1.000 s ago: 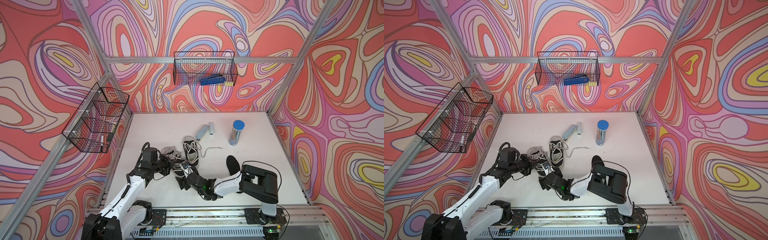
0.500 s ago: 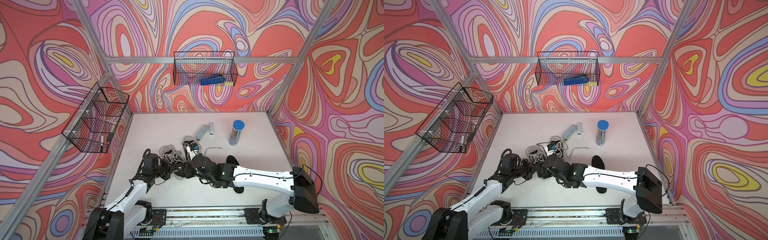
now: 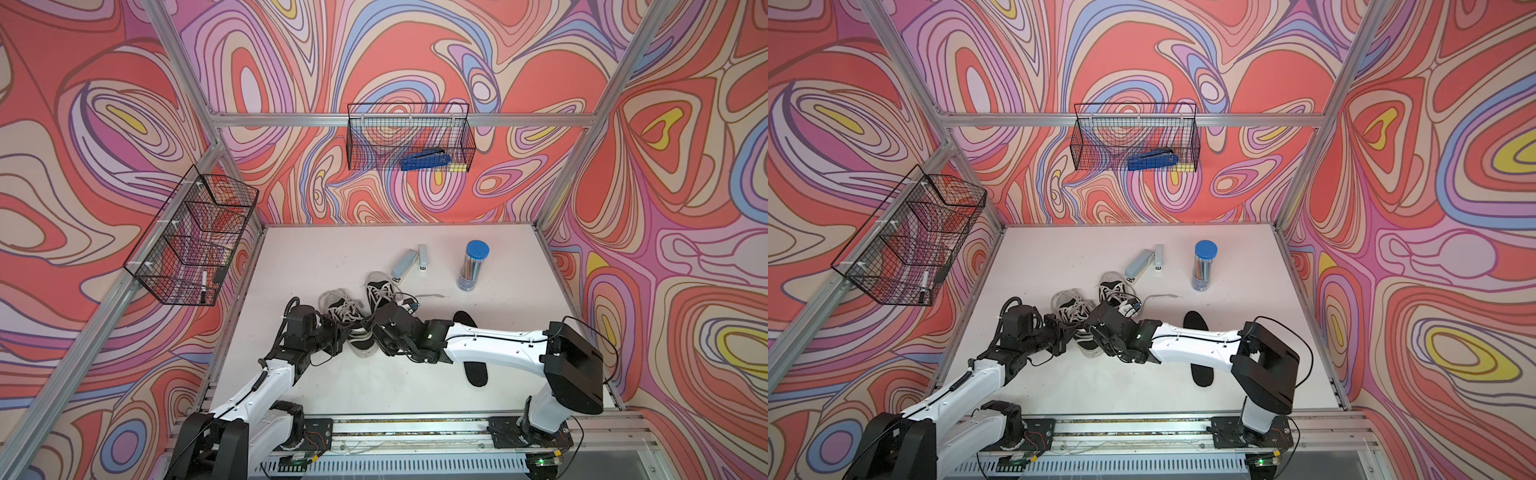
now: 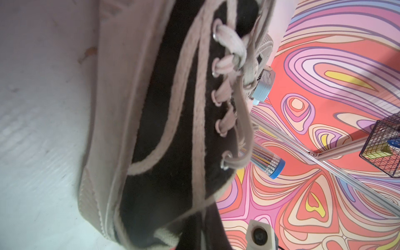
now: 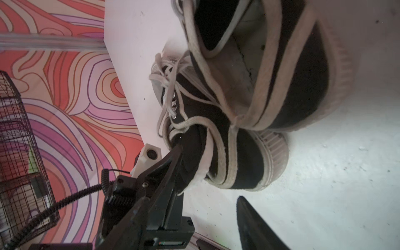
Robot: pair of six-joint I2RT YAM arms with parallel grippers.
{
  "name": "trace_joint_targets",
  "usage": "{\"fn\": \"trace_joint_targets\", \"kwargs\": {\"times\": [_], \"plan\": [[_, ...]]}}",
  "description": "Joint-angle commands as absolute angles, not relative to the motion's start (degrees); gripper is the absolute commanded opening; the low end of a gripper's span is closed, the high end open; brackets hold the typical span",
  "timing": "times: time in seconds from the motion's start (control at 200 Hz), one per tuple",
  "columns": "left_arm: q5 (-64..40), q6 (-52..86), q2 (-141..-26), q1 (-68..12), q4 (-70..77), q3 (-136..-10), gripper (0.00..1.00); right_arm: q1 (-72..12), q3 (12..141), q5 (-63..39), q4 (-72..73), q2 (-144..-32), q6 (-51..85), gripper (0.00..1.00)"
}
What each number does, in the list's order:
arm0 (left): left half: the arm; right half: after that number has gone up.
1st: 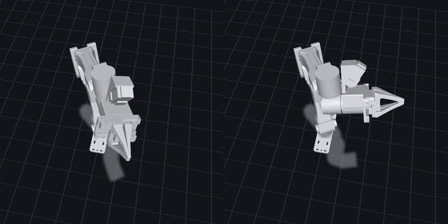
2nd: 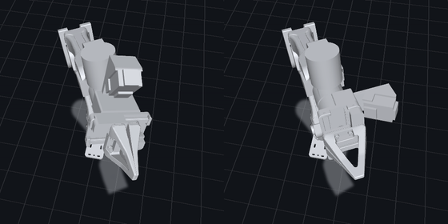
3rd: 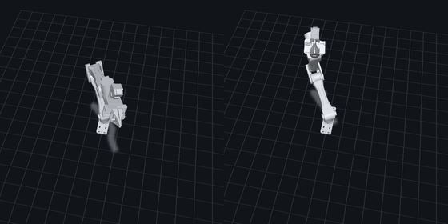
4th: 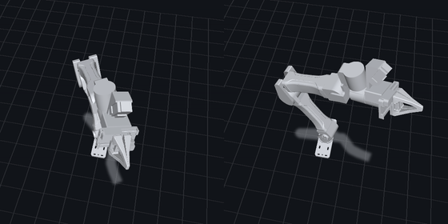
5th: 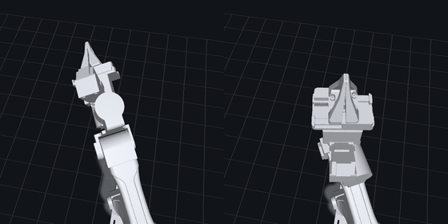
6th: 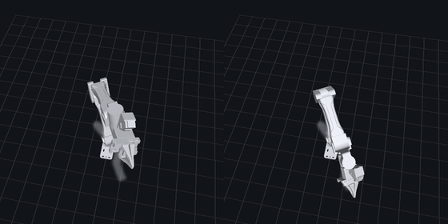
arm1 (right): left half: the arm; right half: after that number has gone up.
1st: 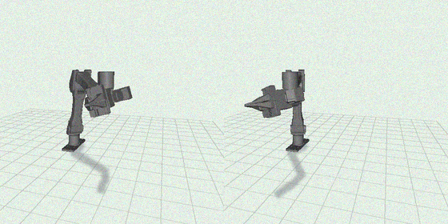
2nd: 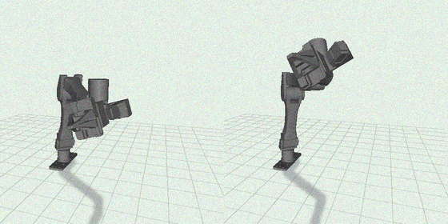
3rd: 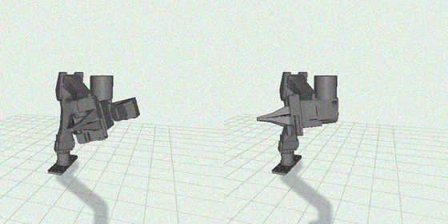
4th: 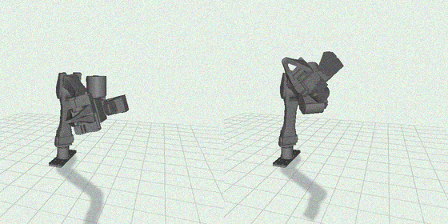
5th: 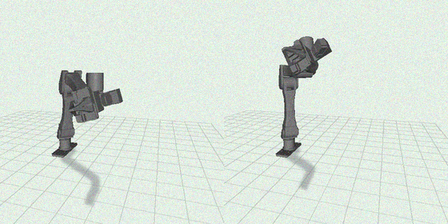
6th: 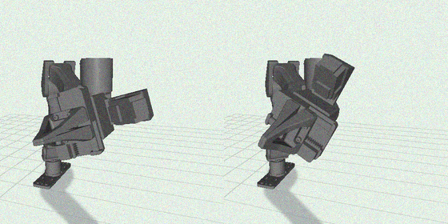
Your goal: Remove the insole from the shoe
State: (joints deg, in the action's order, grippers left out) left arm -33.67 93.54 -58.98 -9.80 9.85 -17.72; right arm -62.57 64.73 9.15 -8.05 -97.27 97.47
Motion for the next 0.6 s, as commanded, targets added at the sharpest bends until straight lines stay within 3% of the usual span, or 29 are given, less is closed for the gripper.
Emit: {"fn": "trace_joint_targets", "kwargs": {"times": [0.0,0.21,0.386,0.596], "plan": [[-34.9,95.4,-58.9,-10.1,13.2,-16.6,0.00,-61.1,66.7,6.5,-4.2,-99.4,102.2,0.64],[-34.8,95.2,-58.4,-10.1,12.8,-16.5,0.00,-59.8,69.2,3.1,-2.5,-103.3,102.6,0.54],[-35.0,95.5,-58.5,-10.1,13.1,-16.8,0.00,-58.9,68.6,1.1,-1.1,-105.2,104.8,0.52],[-34.4,95.8,-58.2,-10.0,13.6,-17.1,0.00,-58.9,68.5,0.9,-5.2,-104.1,106.7,0.69]]}}
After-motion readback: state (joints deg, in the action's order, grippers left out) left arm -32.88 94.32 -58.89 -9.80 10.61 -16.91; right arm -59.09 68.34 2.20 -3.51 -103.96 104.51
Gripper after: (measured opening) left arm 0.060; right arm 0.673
